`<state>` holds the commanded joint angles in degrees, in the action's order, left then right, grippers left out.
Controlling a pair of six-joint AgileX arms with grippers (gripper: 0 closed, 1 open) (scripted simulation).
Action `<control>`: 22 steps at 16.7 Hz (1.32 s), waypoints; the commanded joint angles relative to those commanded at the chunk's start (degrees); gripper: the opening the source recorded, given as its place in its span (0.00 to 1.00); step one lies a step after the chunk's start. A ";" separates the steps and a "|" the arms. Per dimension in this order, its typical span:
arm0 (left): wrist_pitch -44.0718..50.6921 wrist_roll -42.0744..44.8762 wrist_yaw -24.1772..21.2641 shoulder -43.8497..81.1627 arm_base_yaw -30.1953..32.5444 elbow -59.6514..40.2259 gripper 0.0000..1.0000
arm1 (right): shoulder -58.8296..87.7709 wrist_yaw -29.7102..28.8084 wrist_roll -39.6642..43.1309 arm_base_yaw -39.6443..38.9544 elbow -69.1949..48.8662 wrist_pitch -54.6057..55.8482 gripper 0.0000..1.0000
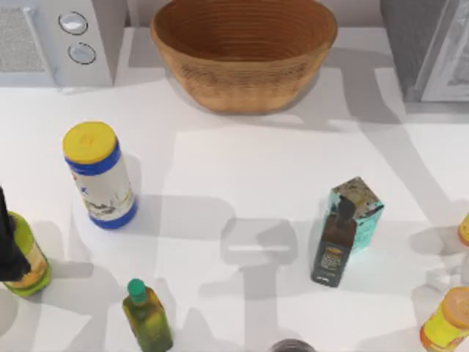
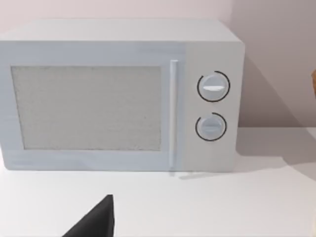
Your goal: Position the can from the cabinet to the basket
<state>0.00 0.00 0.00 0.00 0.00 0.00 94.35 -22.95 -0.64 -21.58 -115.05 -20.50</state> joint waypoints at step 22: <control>0.00 0.00 0.00 0.00 0.00 0.00 1.00 | -17.83 -23.25 -0.11 -23.44 -3.34 -21.96 0.00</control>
<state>0.00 0.00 0.00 0.00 0.00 0.00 76.52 -46.20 -0.75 -45.02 -118.39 -42.46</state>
